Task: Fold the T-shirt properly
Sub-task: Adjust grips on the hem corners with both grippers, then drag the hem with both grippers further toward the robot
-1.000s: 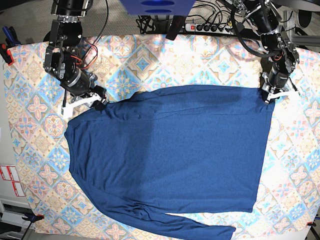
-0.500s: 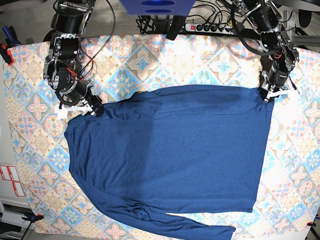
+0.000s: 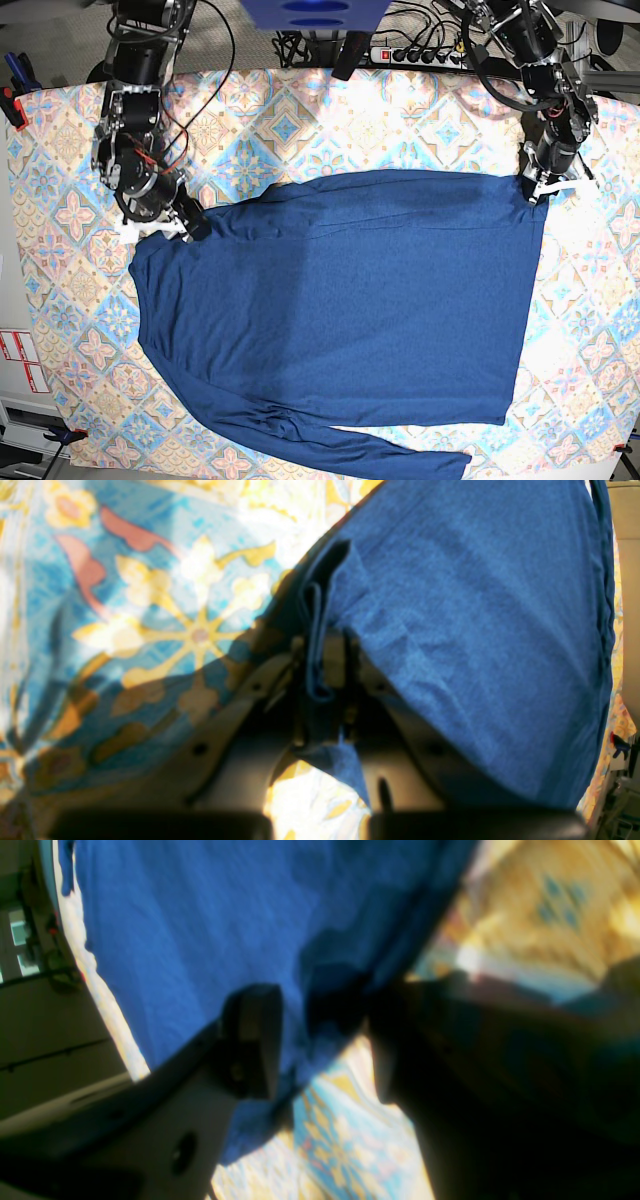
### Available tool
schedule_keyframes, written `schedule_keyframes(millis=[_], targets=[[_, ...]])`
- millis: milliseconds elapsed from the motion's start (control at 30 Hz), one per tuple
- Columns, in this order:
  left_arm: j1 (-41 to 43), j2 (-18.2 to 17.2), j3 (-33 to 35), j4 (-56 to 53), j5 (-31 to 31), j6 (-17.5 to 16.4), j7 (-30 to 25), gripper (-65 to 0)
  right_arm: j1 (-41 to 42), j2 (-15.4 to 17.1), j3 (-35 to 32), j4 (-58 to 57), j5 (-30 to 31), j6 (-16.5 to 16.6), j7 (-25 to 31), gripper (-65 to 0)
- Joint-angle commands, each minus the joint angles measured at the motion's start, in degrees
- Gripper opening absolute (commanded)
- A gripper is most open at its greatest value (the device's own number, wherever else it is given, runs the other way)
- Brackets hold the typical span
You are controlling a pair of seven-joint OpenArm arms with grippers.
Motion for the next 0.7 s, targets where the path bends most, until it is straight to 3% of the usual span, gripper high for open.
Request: schedule_keyframes(millis=[0,133,333,467,667], targets=[[-0.1,-0.4,0.0,0.5,0.6,0.4,1.2,-65.0,0.4,0.3,0.0,0.2,0.4,0.3,-0.4,-37.2],[-0.1,-0.4,0.0,0.5,0.6,0.4,1.2,-65.0,1.8,0.3,-0.1,0.1,0.4,0.3,-0.4,-42.5],[0.0,-0.4,0.0,0.5,0.6,0.4,1.2,-65.0,2.4,0.3,0.3,0.1,0.4,0.3,-0.8,-65.0],[0.1,-0.5,0.0,0.5,0.6,0.4,1.3,-65.0,1.5,0.6,1.3,1.2,0.5,0.3,-0.9,-64.5],[3.1,-0.5,-0.1,4.3,0.5,0.4,1.3,-65.0,-3.8,0.6,9.6,5.7,0.6,0.3,-1.2,-64.5]])
